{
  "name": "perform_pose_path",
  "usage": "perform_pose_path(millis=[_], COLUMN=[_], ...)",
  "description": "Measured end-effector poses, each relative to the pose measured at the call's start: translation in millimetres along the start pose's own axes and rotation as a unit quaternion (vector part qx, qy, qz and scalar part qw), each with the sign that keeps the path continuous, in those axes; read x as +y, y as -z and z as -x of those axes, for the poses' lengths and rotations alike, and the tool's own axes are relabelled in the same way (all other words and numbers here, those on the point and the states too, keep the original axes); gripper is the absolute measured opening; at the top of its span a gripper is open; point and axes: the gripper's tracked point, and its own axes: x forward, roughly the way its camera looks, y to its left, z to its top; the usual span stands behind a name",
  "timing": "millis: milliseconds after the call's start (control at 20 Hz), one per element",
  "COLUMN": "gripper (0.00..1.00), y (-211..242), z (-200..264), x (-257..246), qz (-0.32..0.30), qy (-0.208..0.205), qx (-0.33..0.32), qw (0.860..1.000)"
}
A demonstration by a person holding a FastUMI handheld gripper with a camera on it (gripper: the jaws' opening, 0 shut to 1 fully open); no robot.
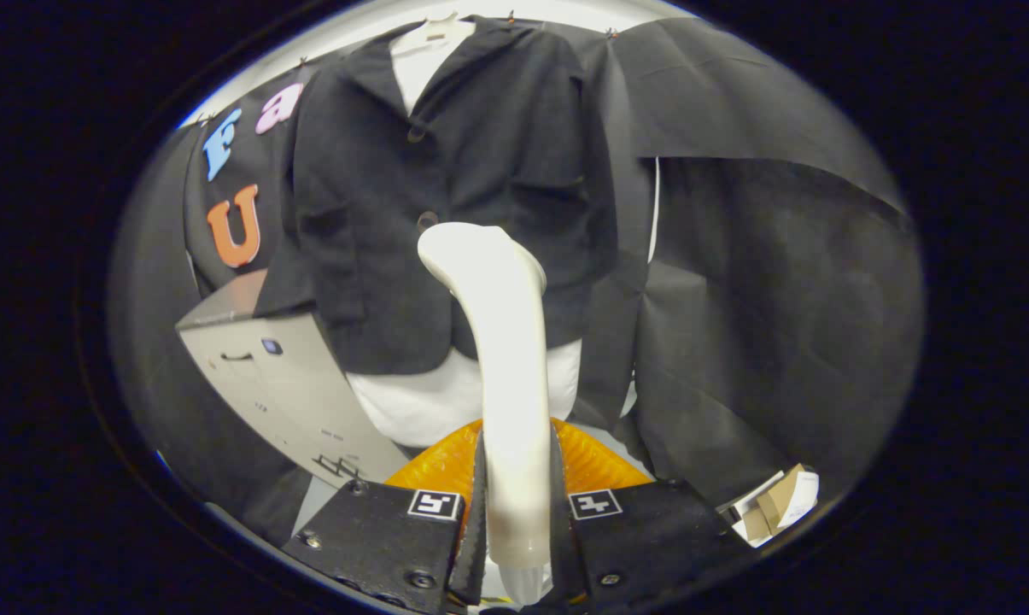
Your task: Iron the clothes twice with a garment steamer, once on the left side and once on the right side.
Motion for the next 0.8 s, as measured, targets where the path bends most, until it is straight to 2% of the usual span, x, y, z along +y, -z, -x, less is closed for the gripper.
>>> perform_pose_path(millis=[400,800], gripper=[0.33,0.33], y=[-154.9,-275.2], z=[25.7,57.6], x=[-37.1,-64.4], qz=[-0.023,-0.031], qy=[-0.033,-0.075], qx=[-0.135,-0.262], qw=[0.990,0.962])
